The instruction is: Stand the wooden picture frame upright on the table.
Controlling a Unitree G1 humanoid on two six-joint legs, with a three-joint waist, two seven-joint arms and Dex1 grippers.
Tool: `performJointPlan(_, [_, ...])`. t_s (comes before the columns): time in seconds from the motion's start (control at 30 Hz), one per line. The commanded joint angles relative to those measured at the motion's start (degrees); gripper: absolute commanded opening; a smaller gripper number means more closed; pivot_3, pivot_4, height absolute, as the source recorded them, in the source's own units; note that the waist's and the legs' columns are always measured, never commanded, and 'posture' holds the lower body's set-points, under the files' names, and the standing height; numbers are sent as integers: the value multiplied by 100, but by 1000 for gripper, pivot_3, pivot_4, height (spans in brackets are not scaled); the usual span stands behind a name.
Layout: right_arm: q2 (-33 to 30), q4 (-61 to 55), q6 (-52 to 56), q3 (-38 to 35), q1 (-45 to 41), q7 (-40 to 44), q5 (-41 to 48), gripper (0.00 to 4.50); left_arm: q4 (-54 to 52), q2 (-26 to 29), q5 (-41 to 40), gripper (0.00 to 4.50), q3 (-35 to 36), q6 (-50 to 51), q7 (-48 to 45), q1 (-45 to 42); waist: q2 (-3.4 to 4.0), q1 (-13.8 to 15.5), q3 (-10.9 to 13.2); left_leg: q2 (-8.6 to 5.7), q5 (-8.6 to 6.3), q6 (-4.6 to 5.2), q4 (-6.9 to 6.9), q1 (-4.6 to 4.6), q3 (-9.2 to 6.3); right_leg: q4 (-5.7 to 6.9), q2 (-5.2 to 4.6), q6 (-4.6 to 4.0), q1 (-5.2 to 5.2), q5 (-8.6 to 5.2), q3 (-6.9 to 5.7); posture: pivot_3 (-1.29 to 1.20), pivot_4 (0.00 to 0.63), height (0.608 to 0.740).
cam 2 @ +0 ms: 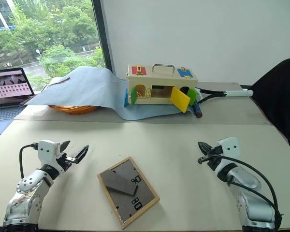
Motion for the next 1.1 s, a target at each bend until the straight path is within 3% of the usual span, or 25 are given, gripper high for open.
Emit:
performJointPlan(0.03, [-401,-86,-49,-69,-235,483,146,13,-212,416,-673,4500,315,326,-688,-113,0,0,0,0,0,0,0,0,0,0,0,0,0,0,0,0,150,673])
performJointPlan(0.13, [-1321,0,227,237,-664,1801,431,13,-468,1435,-1809,4500,739,1176,-2234,47,4,-58,27,0,3,-4,3,-8,0,8,0,2,-16,-1,-2,0,150,673])
performJointPlan(0.23, [-1850,117,313,706,-848,2708,484,0,-546,2121,-2302,3757,1019,1739,-3054,514,6,-95,25,2,2,-2,-11,11,-2,5,0,7,-1,-20,-6,0,150,673])
performJointPlan(0.37, [-2137,185,272,1285,-995,3430,370,0,-842,2682,-2752,2313,1304,2389,-3817,1339,7,-155,24,0,-15,-9,-21,27,-1,3,-12,6,13,-56,-17,0,150,673])
performJointPlan(0.57, [-2060,380,106,2028,-1145,3928,57,0,-1862,2654,-2852,107,987,2782,-4044,2377,5,-152,26,-1,-18,-10,-11,12,-3,4,-16,4,4,-60,-25,0,150,673])
performJointPlan(0.83, [-1787,583,-114,2774,-1208,4151,-448,0,-2752,2015,-2332,107,-596,2777,-3081,1999,4,-133,26,-3,-18,-10,3,19,-4,5,-17,5,11,-59,-25,0,150,673])
performJointPlan(1.1, [-1332,-197,511,2798,-1025,3961,-45,0,-1603,1530,-1311,107,-1722,2174,-2919,417,-1,-132,22,-4,-17,-10,-3,30,-7,8,-16,7,21,-57,-26,0,150,673])
